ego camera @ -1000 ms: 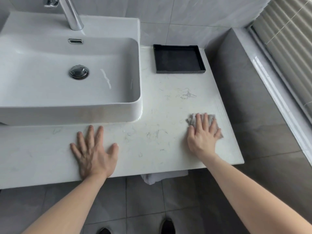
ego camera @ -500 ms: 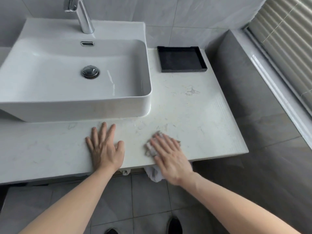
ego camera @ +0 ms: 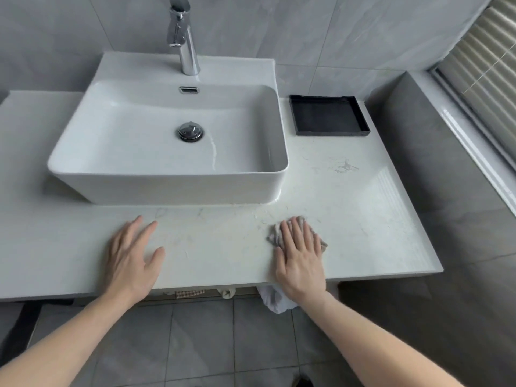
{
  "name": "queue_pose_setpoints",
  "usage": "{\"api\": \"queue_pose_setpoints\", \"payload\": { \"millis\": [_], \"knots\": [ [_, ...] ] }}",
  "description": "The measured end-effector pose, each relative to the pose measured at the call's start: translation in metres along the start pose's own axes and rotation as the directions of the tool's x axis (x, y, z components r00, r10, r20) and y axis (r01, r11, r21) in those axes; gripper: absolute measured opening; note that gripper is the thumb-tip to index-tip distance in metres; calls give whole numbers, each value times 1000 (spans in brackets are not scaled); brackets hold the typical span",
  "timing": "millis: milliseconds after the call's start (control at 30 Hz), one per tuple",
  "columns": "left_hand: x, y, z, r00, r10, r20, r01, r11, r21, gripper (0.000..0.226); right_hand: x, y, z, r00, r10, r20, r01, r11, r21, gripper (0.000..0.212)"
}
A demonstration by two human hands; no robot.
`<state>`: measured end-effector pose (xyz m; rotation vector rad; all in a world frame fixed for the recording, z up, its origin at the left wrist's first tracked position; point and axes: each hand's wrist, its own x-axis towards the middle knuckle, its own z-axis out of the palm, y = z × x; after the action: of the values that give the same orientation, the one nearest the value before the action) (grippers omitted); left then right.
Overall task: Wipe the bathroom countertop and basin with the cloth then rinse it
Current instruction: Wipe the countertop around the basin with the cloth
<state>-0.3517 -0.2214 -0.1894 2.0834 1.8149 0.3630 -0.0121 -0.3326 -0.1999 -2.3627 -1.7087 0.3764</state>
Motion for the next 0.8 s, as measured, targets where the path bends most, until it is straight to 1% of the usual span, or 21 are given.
{"api": "queue_pose_setpoints", "payload": {
  "millis": [67, 133, 200, 267, 300, 333, 367, 400, 433, 467, 500, 567, 633, 667, 733, 800],
  "knots": [
    [7, -29, -18, 997, -79, -15, 80, 996, 42, 75, -26, -31, 12, 991, -133, 33, 133, 991, -4, 61],
    [14, -57, -34, 989, -148, -8, 148, 983, 105, 78, -47, -49, 19, 962, -258, 85, 260, 966, -6, 57],
    [22, -84, -47, 980, -200, 4, 196, 962, 192, 83, -57, -49, 14, 921, -370, 124, 372, 928, 6, 53],
    [27, -111, -58, 962, -271, 23, 257, 934, 247, 88, -52, -33, 2, 904, -406, 135, 409, 913, 11, 51],
    [29, -122, -62, 945, -324, 42, 303, 917, 260, 93, -45, -19, -4, 918, -373, 135, 377, 926, 1, 51],
    [29, -130, -66, 922, -380, 72, 349, 899, 265, 99, -36, -1, -9, 948, -292, 123, 296, 955, -11, 51],
    [29, -136, -69, 896, -430, 112, 390, 882, 265, 105, -26, 19, -14, 980, -172, 96, 176, 984, -25, 53],
    [29, -140, -70, 872, -465, 152, 419, 870, 259, 111, -17, 39, -19, 997, -37, 68, 40, 998, -42, 56],
    [29, -141, -70, 855, -484, 187, 435, 865, 251, 115, -8, 56, -25, 994, 92, 56, -89, 994, -63, 58],
    [29, -141, -71, 844, -491, 217, 441, 865, 241, 118, -2, 70, -30, 977, 205, 60, -200, 976, -82, 61],
    [29, -139, -73, 836, -492, 243, 441, 866, 235, 120, 2, 78, -33, 954, 294, 65, -287, 953, -97, 63],
    [29, -135, -79, 817, -495, 297, 441, 867, 232, 125, 3, 75, -32, 910, 411, 58, -405, 909, -100, 64],
    [29, -131, -87, 794, -492, 356, 431, 870, 241, 132, -2, 49, -23, 886, 462, 34, -459, 885, -78, 64],
    [29, -129, -91, 784, -488, 384, 420, 872, 250, 135, -5, 32, -16, 888, 459, 21, -456, 887, -70, 66],
    [31, -125, -98, 761, -483, 433, 405, 875, 265, 140, -15, -8, 1, 919, 394, 9, -392, 917, -71, 69],
    [31, -122, -102, 745, -480, 463, 399, 877, 268, 143, -25, -53, 16, 960, 281, -5, -281, 957, -74, 68]
  ]
}}
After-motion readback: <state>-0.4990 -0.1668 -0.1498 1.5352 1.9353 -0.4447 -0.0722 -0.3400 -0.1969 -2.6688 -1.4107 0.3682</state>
